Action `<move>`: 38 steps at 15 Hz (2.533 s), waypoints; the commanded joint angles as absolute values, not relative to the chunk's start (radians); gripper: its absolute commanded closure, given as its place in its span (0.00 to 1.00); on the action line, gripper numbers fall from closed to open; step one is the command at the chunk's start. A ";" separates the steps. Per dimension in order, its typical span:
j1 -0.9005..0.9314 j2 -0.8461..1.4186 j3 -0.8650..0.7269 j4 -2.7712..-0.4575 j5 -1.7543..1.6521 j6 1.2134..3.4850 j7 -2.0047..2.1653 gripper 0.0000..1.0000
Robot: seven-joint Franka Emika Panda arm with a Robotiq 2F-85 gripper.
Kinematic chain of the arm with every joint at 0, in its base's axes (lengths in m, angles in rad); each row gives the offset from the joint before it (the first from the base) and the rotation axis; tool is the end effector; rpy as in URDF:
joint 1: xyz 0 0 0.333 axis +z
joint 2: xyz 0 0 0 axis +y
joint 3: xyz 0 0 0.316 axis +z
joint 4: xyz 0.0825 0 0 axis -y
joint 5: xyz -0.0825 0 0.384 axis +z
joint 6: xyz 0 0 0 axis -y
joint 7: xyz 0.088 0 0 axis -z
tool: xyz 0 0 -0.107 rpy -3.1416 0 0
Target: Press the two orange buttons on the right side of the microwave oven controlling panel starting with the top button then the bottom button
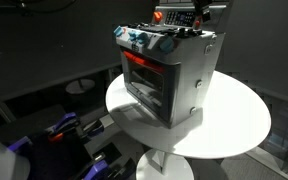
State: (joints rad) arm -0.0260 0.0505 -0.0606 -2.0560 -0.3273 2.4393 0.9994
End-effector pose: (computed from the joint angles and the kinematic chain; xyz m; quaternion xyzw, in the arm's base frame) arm 0.5866 -0.0512 0.4471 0.8874 -0.4123 0.2021 0.0410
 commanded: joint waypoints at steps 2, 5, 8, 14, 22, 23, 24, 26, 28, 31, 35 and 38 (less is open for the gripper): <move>-0.029 0.010 -0.059 -2.072 -0.256 2.360 0.911 0.00; -0.029 0.002 -0.058 -2.076 -0.240 2.339 0.886 0.00; -0.029 0.003 -0.055 -2.078 -0.223 2.348 0.864 0.00; -0.028 0.009 -0.049 -2.091 -0.223 2.400 0.806 0.00; -0.036 -0.022 -0.061 -2.190 -0.257 2.599 0.747 0.00; -0.038 -0.030 -0.062 -2.202 -0.258 2.610 0.745 0.00; -0.040 -0.036 -0.064 -2.211 -0.265 2.613 0.750 0.00; -0.046 -0.053 -0.065 -2.233 -0.274 2.625 0.756 0.00; -0.054 -0.068 -0.063 -2.242 -0.281 2.626 0.762 0.00; -0.052 -0.029 -0.055 -2.209 -0.261 2.610 0.768 0.00; -0.052 -0.017 -0.055 -2.204 -0.270 2.614 0.774 0.00; -0.053 0.003 -0.057 -2.190 -0.273 2.630 0.785 0.00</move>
State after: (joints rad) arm -0.0432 -0.0184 -0.0608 -2.2096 -0.2646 2.6116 0.7738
